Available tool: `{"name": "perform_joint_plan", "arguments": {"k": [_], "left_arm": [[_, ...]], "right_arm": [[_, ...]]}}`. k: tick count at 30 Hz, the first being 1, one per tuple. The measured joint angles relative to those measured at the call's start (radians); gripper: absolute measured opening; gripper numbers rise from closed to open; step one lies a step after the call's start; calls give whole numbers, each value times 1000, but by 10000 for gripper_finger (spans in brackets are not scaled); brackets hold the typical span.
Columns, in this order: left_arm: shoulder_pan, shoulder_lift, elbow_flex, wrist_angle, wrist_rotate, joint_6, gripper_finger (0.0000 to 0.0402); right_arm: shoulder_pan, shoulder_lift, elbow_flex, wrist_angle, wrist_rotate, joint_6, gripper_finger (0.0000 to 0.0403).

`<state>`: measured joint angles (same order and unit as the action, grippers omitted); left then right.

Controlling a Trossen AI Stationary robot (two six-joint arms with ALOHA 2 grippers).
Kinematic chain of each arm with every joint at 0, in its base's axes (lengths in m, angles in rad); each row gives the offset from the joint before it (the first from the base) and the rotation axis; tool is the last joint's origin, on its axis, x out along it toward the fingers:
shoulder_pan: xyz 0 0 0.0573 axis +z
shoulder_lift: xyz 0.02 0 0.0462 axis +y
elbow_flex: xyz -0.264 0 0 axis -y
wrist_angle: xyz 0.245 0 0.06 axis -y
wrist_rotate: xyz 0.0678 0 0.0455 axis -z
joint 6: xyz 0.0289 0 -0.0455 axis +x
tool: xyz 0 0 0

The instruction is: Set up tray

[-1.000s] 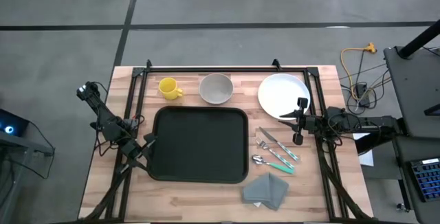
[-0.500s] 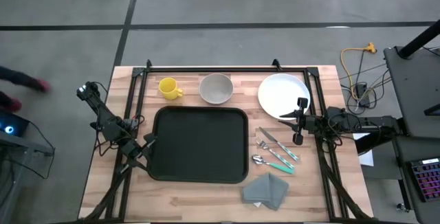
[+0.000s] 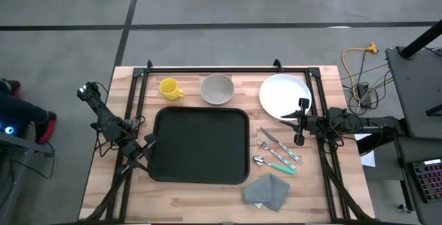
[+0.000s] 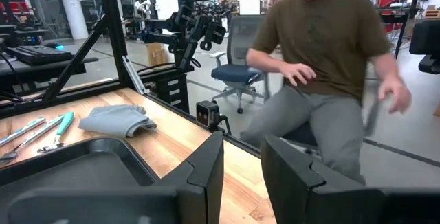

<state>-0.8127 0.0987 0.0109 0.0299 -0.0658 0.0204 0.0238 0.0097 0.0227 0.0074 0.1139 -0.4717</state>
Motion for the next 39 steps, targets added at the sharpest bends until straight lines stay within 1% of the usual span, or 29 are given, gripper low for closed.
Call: {"name": "perform_joint_plan", "arguments": {"k": [15, 20, 39], "left_arm": [[0, 0, 0, 0, 0, 0, 79], [0, 0, 0, 0, 0, 42, 79], [0, 5, 0, 19, -5, 46, 79]], "right_arm": [[0, 0, 0, 0, 0, 0, 68], [0, 0, 0, 0, 0, 0, 68], [0, 0, 0, 0, 0, 0, 68]]}}
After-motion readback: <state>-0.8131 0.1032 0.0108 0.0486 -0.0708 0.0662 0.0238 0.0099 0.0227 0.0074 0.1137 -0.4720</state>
